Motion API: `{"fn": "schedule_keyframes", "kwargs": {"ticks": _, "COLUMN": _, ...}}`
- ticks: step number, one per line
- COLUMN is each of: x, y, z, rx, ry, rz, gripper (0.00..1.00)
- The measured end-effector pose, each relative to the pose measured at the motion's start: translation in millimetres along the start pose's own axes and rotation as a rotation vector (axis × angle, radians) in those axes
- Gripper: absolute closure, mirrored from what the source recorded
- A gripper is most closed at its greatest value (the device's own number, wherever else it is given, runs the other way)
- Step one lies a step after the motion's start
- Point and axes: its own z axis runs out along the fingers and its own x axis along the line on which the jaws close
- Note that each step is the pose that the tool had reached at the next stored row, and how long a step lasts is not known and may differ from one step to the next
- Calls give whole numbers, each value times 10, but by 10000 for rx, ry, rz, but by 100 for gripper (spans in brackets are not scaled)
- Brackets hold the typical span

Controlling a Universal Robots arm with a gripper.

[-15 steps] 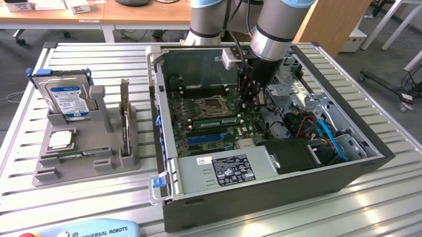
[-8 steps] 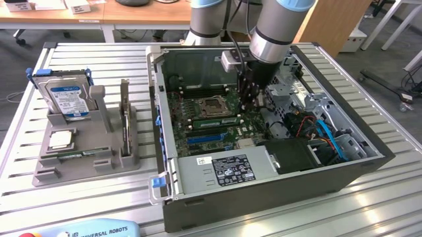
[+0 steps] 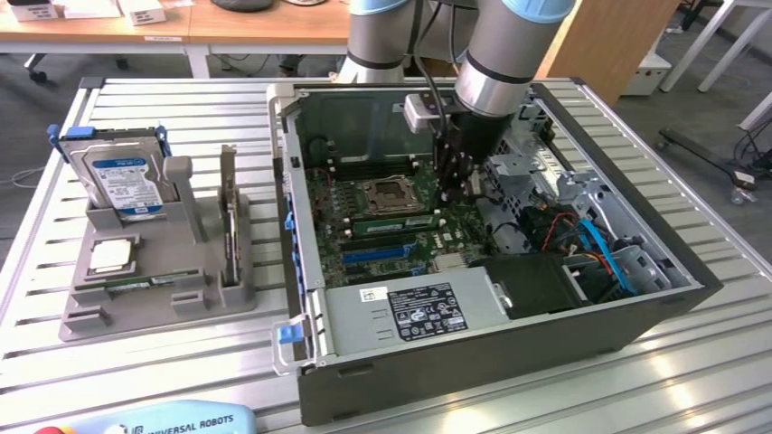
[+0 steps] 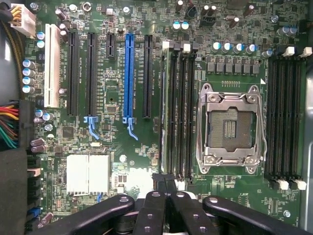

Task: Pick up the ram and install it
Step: 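Press down the ram until it locks into place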

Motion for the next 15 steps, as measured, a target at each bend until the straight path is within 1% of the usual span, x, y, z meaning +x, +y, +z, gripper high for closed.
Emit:
{"fn": "schedule_keyframes", "kwargs": {"ticks": 3, "x": -26, "y": 0, "z": 6, "rx": 1, "ry": -1, "rz": 0, "gripper": 90}}
{"fn": "schedule_keyframes", "kwargs": {"ticks": 8, "x": -28, "y": -1, "z": 8, "rx": 0, "ry": 0, "rz": -1, "gripper": 90}}
{"fn": "schedule_keyframes", "kwargs": {"ticks": 15, "x": -25, "y": -4, "z": 85, "rx": 0, "ry": -4, "rz": -1, "gripper": 90}}
